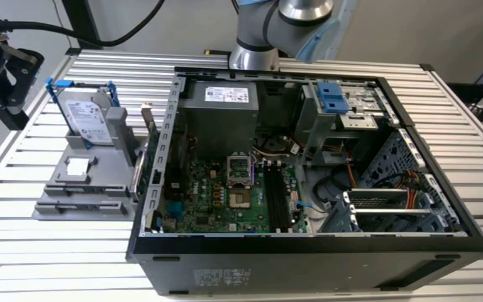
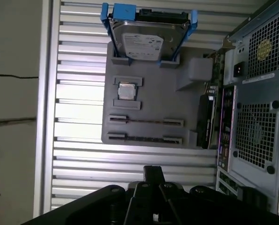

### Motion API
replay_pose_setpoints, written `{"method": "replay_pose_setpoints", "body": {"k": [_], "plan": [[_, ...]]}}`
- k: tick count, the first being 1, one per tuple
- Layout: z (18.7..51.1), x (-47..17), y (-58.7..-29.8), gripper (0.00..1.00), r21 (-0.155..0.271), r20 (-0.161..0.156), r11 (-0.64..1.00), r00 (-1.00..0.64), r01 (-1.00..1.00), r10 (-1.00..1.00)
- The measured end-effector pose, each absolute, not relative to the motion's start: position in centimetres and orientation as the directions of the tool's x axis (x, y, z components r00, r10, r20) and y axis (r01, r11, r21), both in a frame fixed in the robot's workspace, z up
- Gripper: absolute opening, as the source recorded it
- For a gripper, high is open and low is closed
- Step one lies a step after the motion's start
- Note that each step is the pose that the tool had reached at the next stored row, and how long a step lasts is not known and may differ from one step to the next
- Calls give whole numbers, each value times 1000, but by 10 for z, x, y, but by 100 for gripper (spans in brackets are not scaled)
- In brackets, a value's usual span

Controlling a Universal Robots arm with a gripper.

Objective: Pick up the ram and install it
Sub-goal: 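Reach for the ram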

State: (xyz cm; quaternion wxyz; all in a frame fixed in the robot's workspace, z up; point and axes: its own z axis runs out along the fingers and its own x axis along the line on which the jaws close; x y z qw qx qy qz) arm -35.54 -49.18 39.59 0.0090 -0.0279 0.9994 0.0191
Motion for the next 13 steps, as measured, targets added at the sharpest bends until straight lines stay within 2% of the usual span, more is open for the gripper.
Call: {"method": "replay_pose_setpoints", "body": {"k": [13], "plan": [[398,-356,-492,0,29,-18,983,-983,-182,-182]]}}
